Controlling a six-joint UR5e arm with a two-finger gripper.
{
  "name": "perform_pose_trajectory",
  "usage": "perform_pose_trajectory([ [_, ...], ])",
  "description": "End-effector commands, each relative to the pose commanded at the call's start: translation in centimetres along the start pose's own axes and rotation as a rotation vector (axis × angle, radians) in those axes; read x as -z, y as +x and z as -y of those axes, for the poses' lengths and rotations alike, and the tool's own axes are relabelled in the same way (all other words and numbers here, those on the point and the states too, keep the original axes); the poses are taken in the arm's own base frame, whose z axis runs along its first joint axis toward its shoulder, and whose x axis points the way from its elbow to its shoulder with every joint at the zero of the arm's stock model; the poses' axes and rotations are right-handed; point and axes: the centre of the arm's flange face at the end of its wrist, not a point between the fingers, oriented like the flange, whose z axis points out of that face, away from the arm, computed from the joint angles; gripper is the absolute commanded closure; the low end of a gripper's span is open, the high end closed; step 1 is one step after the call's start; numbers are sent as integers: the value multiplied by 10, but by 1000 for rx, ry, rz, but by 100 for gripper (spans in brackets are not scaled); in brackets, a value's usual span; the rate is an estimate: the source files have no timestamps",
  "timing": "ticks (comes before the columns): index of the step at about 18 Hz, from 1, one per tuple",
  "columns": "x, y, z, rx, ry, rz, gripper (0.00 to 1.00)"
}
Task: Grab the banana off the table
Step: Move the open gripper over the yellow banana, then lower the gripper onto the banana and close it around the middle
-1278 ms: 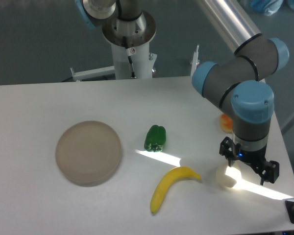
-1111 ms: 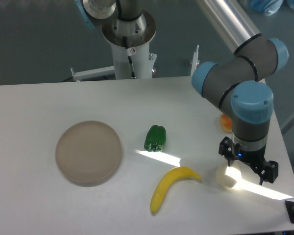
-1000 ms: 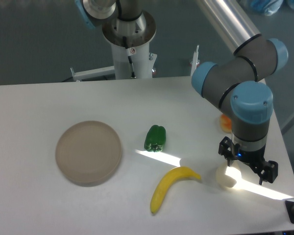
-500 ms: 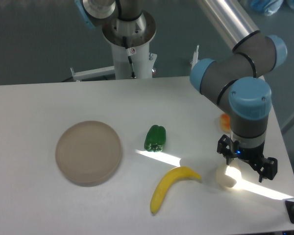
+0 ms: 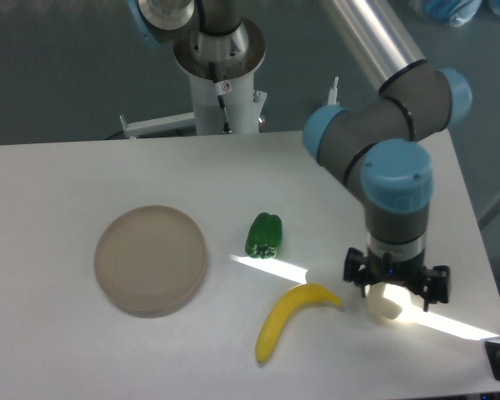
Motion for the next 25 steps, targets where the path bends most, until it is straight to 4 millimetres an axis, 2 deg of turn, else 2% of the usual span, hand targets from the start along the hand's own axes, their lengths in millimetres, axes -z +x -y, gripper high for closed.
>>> perform_pose_trajectory([
  [2,-11,15,-6,-29,-18,-30,0],
  [7,-37,45,-3,-207,2,-153,0],
  [12,-65,53,-1,-274,16,-218,0],
  [14,-77,70,-4,-289,-10,-233,0],
  [16,-83,81,-9,-294,-21,-241,0],
  [19,-86,100,-5,-321,-33,-241,0],
  [25,-92,105,-7,-318,-50,-244,0],
])
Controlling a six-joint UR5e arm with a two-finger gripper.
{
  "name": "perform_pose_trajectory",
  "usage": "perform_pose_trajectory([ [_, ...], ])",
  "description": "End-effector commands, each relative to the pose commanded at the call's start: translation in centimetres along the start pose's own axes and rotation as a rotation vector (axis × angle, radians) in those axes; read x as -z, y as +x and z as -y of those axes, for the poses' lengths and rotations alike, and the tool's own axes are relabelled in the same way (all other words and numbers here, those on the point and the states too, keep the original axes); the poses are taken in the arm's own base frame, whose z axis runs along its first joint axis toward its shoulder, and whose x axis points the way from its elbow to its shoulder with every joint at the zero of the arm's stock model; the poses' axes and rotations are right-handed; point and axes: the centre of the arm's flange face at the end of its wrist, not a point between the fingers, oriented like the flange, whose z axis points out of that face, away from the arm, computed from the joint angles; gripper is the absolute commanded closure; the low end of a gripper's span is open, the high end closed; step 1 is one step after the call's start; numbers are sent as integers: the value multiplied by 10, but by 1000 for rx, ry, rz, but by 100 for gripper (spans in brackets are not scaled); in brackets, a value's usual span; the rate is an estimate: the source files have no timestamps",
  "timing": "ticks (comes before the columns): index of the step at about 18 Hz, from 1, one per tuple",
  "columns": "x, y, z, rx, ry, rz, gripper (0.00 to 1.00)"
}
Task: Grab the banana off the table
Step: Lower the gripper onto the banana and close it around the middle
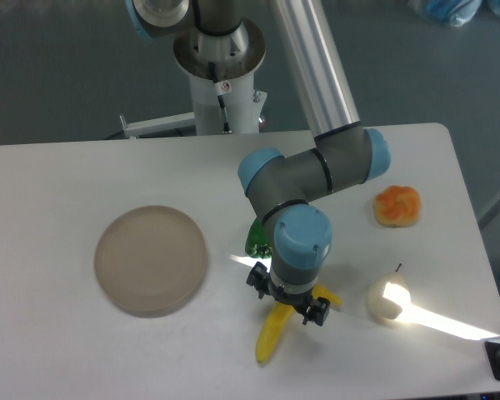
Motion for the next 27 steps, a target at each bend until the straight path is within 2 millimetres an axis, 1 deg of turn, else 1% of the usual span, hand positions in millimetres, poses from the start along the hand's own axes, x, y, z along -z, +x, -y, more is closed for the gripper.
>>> perform_pose_trajectory([
  [3,-3,1,1,-6,-11,3,0],
  [5,-2,-2,3,-11,-6,10,0],
  [8,-14,-3,3,-11,-3,19,0],
  [11,-21,-2,3,-11,-7,13,0],
  [15,-22,2,7,-17,-9,10,0],
  [19,-25,3,5,-15,-13,8,0],
  [20,-26,3,5,-14,-14,6,6],
  [21,-24,3,6,-15,-13,8,26],
  [22,-24,3,6,-18,-13,8,44],
  [23,-22,3,6,-18,-11,10,55],
  [24,-22,3,6,-20,-11,10,62],
  [25,-21,3,6,-22,-10,11,66],
  [27,-21,2,6,-22,-12,14,70],
])
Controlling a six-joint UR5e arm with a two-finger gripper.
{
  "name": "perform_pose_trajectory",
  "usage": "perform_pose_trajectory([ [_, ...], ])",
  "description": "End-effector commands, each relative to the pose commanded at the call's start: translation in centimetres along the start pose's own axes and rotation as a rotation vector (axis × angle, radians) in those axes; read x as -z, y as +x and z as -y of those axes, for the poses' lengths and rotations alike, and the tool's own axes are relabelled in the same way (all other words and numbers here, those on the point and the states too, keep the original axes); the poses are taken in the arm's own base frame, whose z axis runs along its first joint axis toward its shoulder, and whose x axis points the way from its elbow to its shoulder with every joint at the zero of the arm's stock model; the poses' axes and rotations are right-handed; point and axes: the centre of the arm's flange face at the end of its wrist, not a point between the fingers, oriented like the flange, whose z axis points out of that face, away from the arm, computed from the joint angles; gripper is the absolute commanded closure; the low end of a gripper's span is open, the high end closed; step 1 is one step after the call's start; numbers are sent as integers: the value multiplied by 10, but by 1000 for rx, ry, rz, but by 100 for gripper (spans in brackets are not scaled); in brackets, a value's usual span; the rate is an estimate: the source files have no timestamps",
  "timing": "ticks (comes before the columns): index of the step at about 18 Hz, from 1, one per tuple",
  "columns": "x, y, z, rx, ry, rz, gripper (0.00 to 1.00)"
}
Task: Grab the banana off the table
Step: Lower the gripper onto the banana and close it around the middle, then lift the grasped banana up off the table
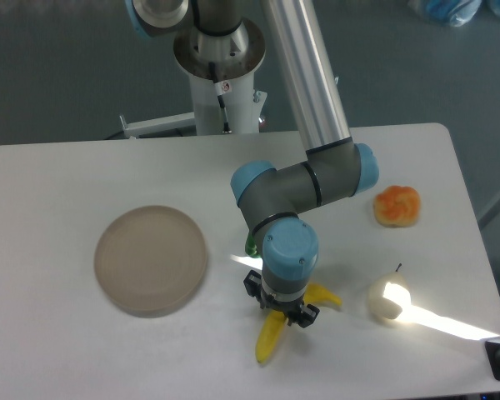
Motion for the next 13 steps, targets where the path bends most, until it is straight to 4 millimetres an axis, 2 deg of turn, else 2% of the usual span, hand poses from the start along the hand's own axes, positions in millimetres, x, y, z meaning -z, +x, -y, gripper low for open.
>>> perform_pose_trajectory([
  [3,2,-1,-1,1,1,1,76],
  [7,6,-1,-1,0,4,8,77],
  [9,21,-6,-1,0,18,27,77],
  [13,69,-15,-15,-66,-38,143,77],
])
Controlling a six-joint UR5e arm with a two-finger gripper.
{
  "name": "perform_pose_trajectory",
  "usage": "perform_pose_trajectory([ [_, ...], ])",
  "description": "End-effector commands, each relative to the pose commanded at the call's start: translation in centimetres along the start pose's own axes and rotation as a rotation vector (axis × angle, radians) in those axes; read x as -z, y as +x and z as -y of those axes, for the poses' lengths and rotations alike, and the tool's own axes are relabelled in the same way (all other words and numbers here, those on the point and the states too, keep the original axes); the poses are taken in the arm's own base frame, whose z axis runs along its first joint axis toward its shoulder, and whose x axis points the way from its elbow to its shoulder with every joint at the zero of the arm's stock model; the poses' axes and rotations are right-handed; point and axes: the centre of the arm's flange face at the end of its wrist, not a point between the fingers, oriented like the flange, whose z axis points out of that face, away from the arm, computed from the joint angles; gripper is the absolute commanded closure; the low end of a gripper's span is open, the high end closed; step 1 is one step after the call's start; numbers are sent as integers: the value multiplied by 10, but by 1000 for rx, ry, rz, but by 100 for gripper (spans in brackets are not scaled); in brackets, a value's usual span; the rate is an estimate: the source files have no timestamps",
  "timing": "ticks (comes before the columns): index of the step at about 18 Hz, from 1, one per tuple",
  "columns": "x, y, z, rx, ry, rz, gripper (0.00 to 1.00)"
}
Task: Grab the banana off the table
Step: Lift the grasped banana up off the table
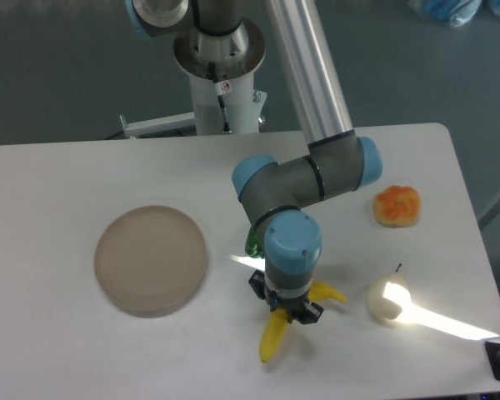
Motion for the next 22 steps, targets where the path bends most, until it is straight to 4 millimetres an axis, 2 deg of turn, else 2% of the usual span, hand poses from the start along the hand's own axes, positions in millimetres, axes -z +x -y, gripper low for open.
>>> perform_pose_trajectory([
  [2,15,-12,-5,10,4,30,77],
  [6,49,-28,-29,43,24,74,77],
  [9,80,-45,-57,57,37,111,77],
  [13,111,-47,-73,40,53,145,77],
  [16,119,-47,-73,35,64,155,77],
  [22,114,-45,-70,30,61,150,77],
])
